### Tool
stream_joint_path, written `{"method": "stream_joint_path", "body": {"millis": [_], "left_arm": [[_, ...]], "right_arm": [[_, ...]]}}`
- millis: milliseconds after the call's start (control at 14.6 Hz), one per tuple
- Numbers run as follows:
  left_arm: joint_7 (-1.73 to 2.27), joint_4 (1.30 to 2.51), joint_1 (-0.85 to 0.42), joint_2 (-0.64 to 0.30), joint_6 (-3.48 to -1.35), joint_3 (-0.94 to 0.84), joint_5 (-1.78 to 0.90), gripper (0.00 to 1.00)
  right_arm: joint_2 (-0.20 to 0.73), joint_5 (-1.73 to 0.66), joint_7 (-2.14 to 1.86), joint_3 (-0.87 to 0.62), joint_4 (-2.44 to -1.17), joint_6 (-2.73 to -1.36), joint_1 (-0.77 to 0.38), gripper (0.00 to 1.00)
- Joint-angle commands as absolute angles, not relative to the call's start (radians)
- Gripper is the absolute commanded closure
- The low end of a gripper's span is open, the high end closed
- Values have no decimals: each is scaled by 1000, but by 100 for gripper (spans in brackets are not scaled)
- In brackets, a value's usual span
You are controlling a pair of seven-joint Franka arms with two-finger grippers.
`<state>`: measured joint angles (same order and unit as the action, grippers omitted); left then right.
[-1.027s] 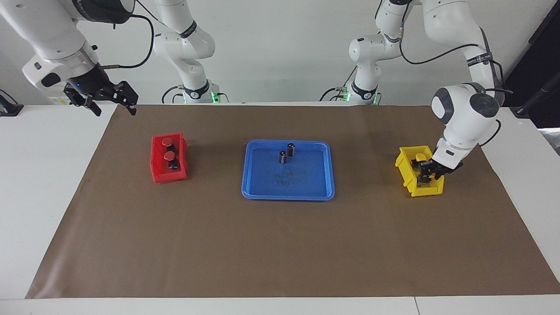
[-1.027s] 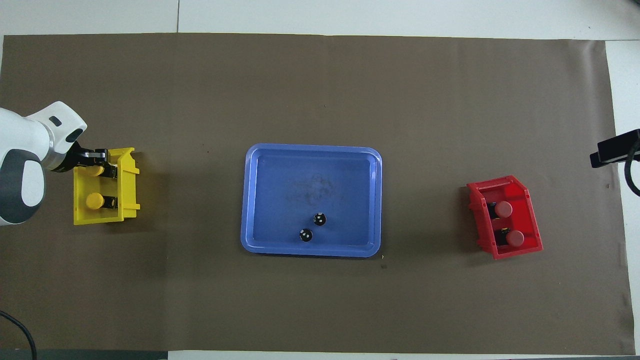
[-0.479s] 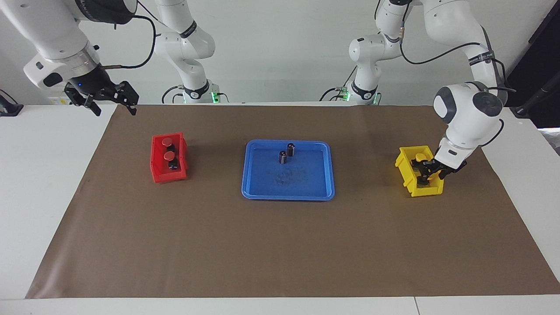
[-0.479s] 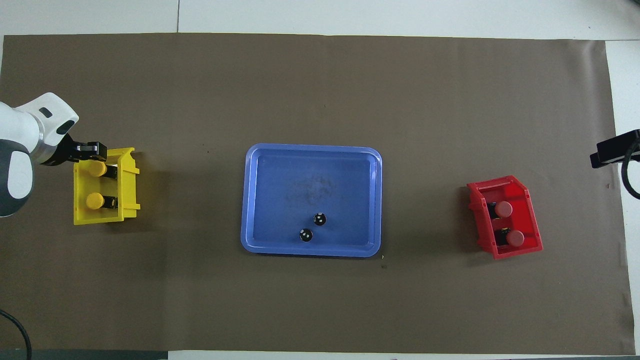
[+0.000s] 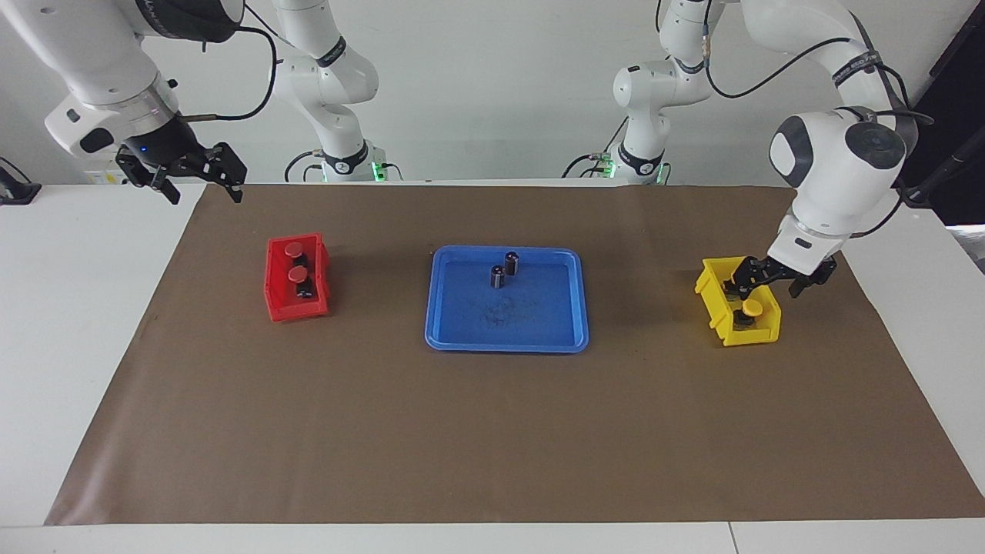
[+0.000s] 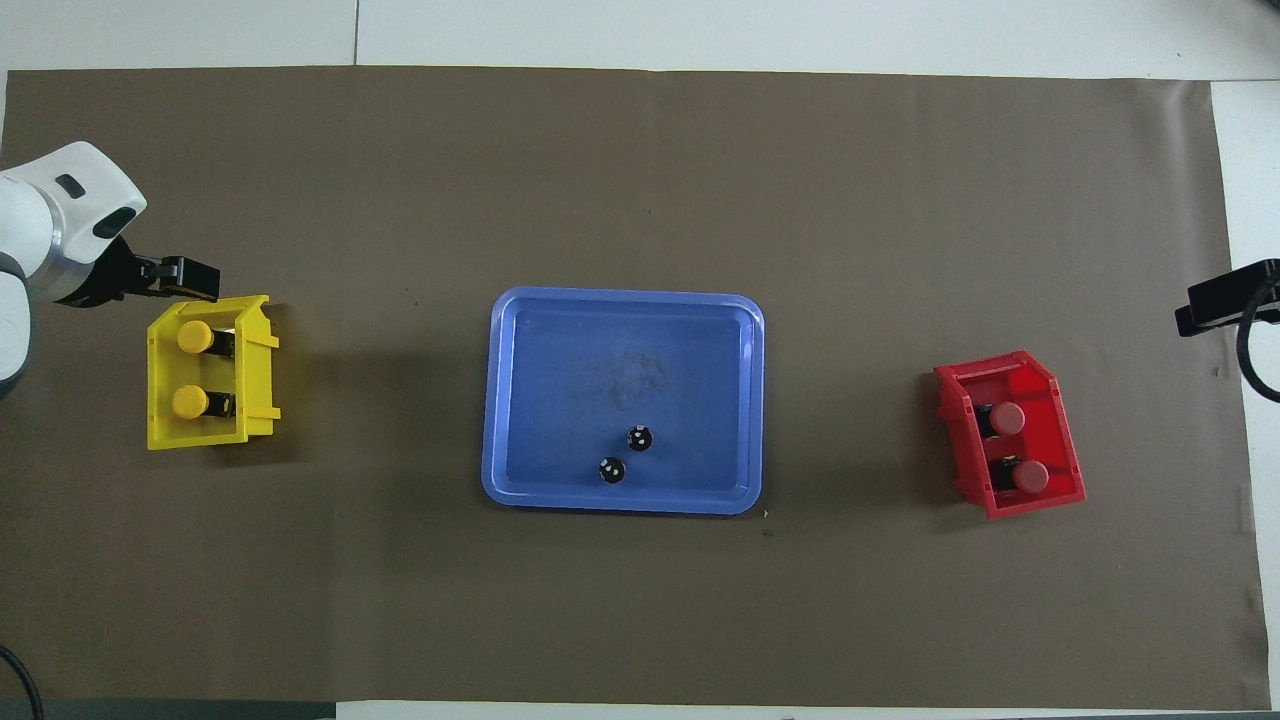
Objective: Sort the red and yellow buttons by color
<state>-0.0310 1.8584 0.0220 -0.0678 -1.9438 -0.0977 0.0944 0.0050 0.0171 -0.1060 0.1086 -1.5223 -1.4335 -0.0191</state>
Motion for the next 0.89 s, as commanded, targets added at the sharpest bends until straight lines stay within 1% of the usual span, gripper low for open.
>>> {"method": "stream_joint_path", "body": {"millis": [0, 68, 411, 822], "left_arm": [[-37, 1696, -5, -66, -1734, -103, 62, 0], [-37, 1653, -15, -69, -1688, -103, 39, 0], [-41, 1565, -15, -64, -1602, -109, 25, 0], [-75, 1563, -5, -48, -1595, -95, 18, 0]], "right_arm": [[-20, 21, -94, 103, -1551, -1436, -17, 0], [-20, 21, -94, 103, -1551, -1436, -17, 0], [-20, 21, -94, 103, -1549, -1436, -17, 0], [-20, 21, -94, 103, -1551, -1436, -17, 0]]}}
